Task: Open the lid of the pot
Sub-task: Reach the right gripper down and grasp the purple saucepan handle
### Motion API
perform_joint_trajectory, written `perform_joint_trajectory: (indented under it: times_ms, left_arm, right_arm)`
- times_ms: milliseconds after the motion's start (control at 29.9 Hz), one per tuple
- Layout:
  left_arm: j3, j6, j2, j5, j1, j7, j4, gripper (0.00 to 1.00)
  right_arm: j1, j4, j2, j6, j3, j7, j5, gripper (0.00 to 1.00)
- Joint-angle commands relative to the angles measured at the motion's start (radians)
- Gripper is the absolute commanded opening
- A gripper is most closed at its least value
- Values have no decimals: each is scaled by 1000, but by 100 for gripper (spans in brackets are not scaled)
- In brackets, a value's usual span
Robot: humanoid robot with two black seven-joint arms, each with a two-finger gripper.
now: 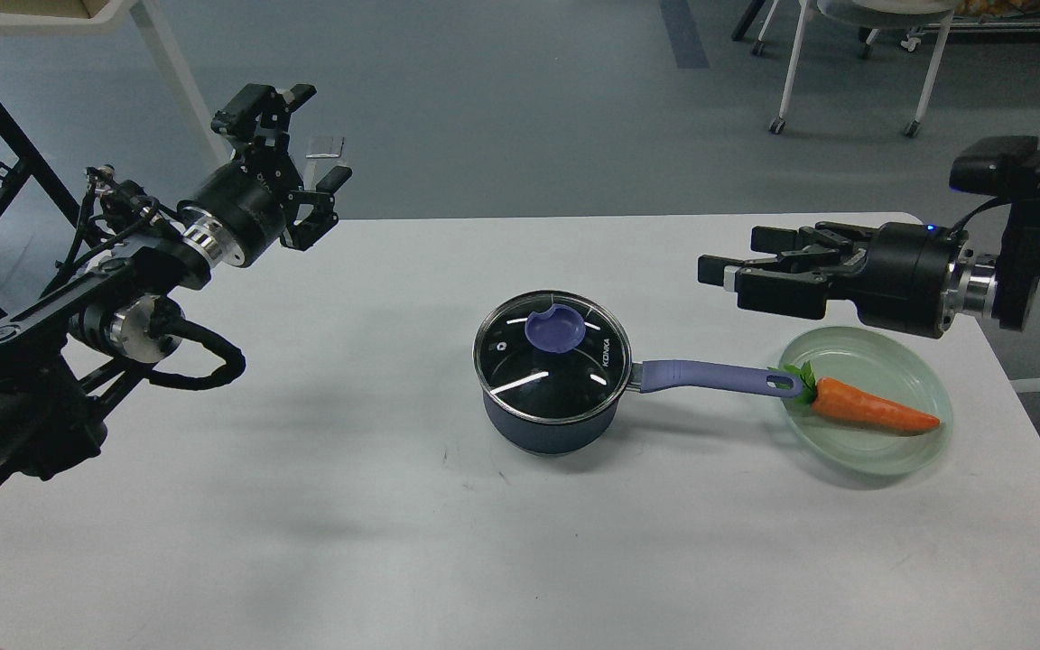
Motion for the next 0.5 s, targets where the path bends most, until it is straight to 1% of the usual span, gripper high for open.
perform_joint_trajectory:
  times_ms: [0,134,267,301,468]
  left_arm:
    - [-1,18,-4,52,-1,-1,-4,98]
    - [0,15,-4,53,1,-1,-6,98]
    - [0,13,-6,54,1,-3,-6,98]
    - [0,13,-6,54,-1,-3,-6,98]
    - [0,10,-4,57,-1,-3,-6,98]
  right_arm:
    - [58,-19,28,-23,-119,26,-186,100]
    - [77,-117,80,-94,-195,105,-295,99]
    - [86,-220,126,-126,-241,168,-305,96]
    - [87,-241,132,-130,-250,173,-306,96]
    - [80,-301,165,-153,-261,173,-306,95]
